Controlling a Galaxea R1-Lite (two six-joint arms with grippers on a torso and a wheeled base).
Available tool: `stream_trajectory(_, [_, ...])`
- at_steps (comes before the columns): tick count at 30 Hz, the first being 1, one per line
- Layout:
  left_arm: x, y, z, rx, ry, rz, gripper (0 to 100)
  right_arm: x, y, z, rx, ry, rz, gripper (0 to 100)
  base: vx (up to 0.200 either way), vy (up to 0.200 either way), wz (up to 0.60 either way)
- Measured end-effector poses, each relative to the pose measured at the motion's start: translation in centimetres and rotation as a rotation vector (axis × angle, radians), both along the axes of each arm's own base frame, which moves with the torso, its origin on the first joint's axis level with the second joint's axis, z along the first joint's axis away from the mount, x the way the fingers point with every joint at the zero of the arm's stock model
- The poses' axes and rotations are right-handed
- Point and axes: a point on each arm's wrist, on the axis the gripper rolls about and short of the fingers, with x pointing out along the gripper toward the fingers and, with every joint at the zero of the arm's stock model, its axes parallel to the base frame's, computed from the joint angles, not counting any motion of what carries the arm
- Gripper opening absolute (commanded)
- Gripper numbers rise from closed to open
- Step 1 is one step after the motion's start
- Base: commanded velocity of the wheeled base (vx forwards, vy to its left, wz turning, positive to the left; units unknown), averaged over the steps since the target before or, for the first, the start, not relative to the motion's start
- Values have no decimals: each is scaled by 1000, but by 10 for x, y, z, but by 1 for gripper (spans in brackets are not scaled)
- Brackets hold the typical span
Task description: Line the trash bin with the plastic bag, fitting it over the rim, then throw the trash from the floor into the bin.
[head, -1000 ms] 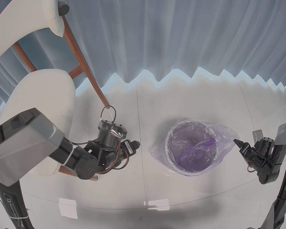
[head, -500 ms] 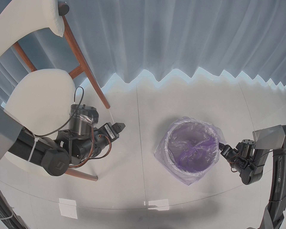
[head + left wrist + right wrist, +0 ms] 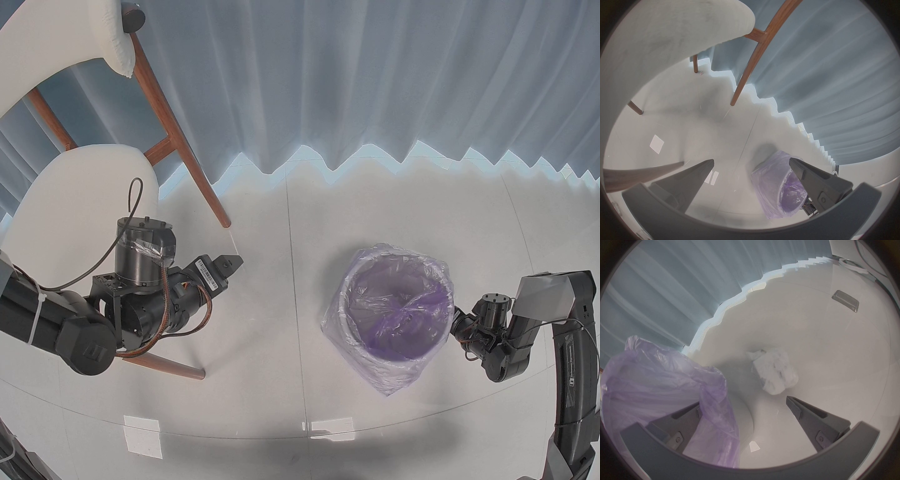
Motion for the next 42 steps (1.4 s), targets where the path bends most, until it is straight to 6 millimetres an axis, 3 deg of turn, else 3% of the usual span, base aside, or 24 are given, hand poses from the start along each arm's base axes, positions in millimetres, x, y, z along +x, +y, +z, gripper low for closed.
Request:
stream_trajectory(8, [-6,2,4,-5,-10,-4,100,-33,1,5,-14,89,2,100,0,0,0])
stream_trajectory(13, [-9,0,8,-11,-22,-14,100,-53,-21,27,-23,93,-117,100,0,0,0])
stream_trajectory(19, [-17,3,10,-23,-42,-22,100,-80,-28,58,20,82,-186,100,0,0,0])
stream_trajectory(31, [-32,10,10,-36,-63,-25,100,-109,33,114,71,7,4,100,0,0,0])
stream_trajectory(42, [-50,24,17,-48,-80,-21,100,-86,81,158,64,45,132,100,0,0,0])
